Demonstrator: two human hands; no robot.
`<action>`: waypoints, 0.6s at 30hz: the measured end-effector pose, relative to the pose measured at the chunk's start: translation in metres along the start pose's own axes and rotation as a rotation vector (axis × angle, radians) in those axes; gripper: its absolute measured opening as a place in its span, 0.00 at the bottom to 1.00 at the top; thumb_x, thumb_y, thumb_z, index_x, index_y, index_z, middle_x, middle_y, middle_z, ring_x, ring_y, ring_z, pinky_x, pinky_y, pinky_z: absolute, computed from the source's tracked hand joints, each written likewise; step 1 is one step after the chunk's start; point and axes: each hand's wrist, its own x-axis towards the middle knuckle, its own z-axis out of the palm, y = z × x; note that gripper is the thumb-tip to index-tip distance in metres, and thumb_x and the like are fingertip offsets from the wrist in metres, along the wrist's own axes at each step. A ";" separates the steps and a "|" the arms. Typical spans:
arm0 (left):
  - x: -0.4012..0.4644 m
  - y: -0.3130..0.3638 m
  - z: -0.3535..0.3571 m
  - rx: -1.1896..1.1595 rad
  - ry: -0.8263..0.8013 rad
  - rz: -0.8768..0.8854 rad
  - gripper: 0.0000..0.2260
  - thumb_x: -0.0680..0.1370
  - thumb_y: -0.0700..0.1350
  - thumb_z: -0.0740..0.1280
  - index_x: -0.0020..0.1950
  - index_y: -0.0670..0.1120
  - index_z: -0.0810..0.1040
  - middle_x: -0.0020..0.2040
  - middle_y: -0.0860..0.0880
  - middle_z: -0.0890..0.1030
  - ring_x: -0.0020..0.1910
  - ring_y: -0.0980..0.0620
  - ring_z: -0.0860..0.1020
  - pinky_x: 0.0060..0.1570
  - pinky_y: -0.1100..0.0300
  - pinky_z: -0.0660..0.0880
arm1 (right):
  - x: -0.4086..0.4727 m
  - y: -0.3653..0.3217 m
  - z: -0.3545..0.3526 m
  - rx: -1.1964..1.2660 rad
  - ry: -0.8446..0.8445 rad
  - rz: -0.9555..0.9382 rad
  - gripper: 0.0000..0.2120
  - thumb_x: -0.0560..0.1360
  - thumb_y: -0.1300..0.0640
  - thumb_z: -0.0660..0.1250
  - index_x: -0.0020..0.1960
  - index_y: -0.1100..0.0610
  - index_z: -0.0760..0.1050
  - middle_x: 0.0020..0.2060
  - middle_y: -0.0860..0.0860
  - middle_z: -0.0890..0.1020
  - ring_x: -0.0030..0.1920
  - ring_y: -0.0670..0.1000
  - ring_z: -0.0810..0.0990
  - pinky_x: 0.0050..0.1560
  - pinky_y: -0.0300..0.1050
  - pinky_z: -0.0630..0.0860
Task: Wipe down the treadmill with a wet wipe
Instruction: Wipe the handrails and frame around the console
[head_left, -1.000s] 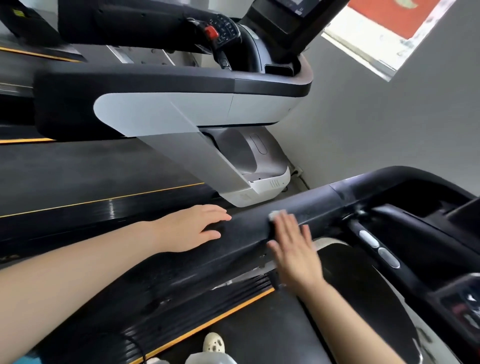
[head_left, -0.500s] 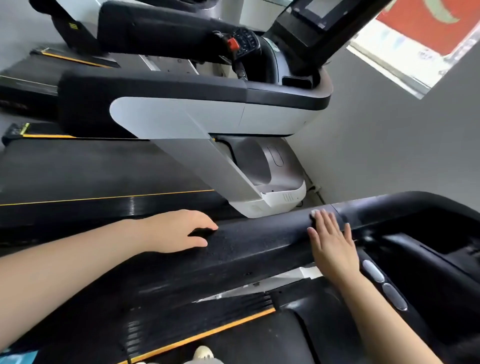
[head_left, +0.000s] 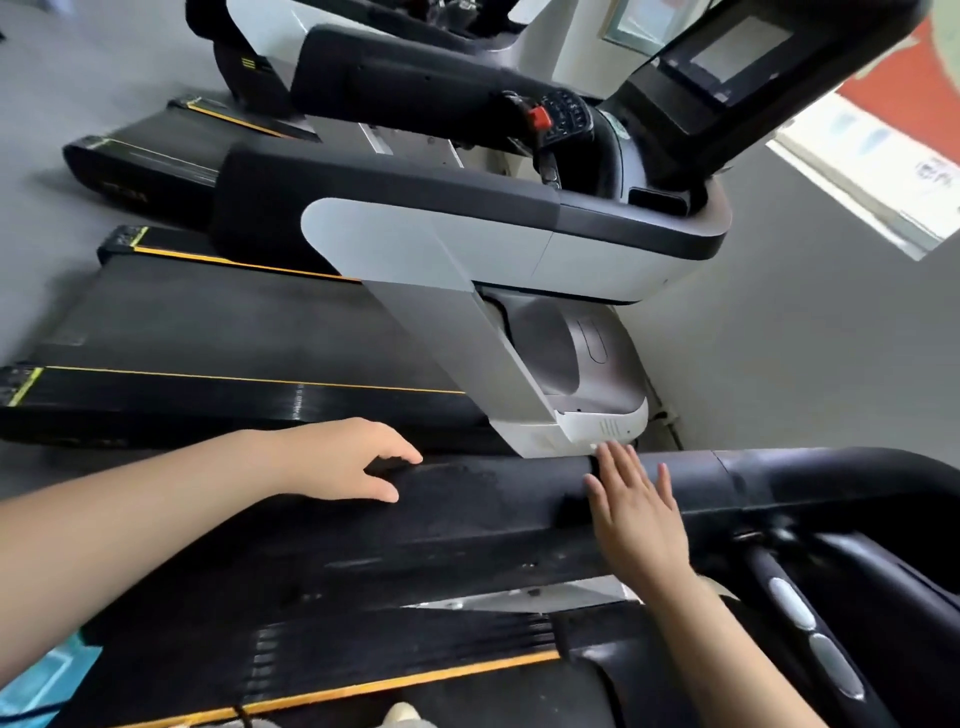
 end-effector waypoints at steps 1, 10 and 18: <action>-0.004 -0.006 -0.002 -0.006 -0.014 0.001 0.22 0.77 0.51 0.67 0.71 0.55 0.68 0.68 0.60 0.68 0.66 0.63 0.67 0.66 0.66 0.63 | -0.001 -0.013 -0.002 0.020 -0.007 0.018 0.49 0.64 0.36 0.21 0.78 0.54 0.50 0.77 0.48 0.51 0.77 0.48 0.45 0.73 0.47 0.37; -0.051 -0.093 -0.023 0.044 -0.232 0.115 0.32 0.71 0.57 0.72 0.72 0.57 0.63 0.65 0.62 0.67 0.64 0.64 0.66 0.64 0.67 0.63 | -0.061 -0.219 0.017 0.040 0.009 -0.298 0.31 0.82 0.44 0.37 0.67 0.55 0.74 0.66 0.50 0.75 0.67 0.50 0.72 0.65 0.50 0.60; -0.086 -0.162 -0.027 0.034 -0.429 0.205 0.43 0.66 0.50 0.78 0.74 0.62 0.56 0.63 0.65 0.66 0.61 0.66 0.64 0.65 0.67 0.62 | -0.038 -0.225 0.008 0.113 -0.017 0.309 0.31 0.79 0.41 0.35 0.78 0.53 0.49 0.77 0.49 0.48 0.77 0.50 0.43 0.74 0.49 0.38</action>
